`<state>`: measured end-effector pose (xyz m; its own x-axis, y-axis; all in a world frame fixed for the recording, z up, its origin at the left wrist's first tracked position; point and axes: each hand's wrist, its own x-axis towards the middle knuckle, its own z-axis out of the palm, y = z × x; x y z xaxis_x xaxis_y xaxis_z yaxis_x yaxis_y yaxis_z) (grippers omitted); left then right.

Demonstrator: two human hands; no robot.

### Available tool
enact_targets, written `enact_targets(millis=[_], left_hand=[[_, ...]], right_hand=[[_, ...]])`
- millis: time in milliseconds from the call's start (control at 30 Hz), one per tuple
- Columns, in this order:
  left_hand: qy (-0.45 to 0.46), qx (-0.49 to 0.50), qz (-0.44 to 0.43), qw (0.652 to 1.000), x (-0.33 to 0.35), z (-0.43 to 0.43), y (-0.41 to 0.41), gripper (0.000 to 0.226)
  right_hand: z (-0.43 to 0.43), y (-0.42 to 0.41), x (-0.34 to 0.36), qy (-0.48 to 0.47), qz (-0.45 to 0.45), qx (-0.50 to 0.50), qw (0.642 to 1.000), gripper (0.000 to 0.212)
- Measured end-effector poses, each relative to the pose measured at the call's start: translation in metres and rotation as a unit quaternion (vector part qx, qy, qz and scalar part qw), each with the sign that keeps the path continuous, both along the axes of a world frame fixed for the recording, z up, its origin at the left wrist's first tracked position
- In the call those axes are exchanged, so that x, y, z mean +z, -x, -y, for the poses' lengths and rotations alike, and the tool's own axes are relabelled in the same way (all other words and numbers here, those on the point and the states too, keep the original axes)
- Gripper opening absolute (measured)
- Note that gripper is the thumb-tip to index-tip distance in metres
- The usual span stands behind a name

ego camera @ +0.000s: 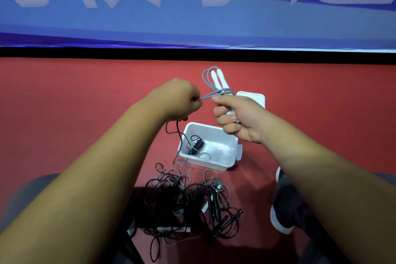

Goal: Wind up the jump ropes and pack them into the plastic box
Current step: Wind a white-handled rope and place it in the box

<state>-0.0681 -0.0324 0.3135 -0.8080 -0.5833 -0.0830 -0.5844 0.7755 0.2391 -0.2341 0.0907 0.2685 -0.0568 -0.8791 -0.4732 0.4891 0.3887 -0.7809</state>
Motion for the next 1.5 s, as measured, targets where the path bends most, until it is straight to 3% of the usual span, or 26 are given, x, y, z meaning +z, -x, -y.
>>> enact_targets(millis=[133,367,667,767,900,1000,1133,1233,1500], left_hand=[[-0.188,0.013,-0.083,0.979,0.004,-0.005,-0.001,0.017],[-0.354,-0.002,-0.163,0.921,0.012,-0.002,-0.009,0.009],[-0.278,-0.034,-0.114,0.953,0.01,0.009,-0.019,0.023],[-0.328,-0.024,-0.136,0.935,0.003,0.01,-0.02,0.031],[-0.397,0.069,-0.241,0.883,-0.006,0.004,-0.009,0.058],[-0.425,0.101,-0.315,0.843,-0.007,0.001,0.003,0.054],[-0.478,0.098,-0.353,0.798,-0.009,0.002,0.009,0.032],[-0.47,0.108,-0.38,0.789,-0.013,0.004,0.012,0.017],[-0.423,0.118,-0.409,0.8,-0.014,0.009,0.011,0.027]], right_hand=[[0.002,0.003,0.005,-0.017,0.045,-0.04,0.998,0.056],[0.003,0.014,0.008,-0.001,0.069,-0.083,0.994,0.02],[0.002,0.015,0.01,0.02,0.061,-0.097,0.993,0.009],[0.001,0.011,0.011,0.02,0.036,-0.085,0.996,0.01],[-0.003,0.004,0.017,0.029,-0.001,-0.029,0.999,0.011],[-0.007,-0.005,0.02,0.033,-0.016,0.04,0.999,0.005],[-0.011,-0.008,0.021,0.047,-0.013,0.08,0.996,0.016],[-0.012,-0.005,0.023,0.046,-0.016,0.106,0.993,0.014],[-0.01,-0.004,0.024,0.044,0.028,0.087,0.995,0.024]])
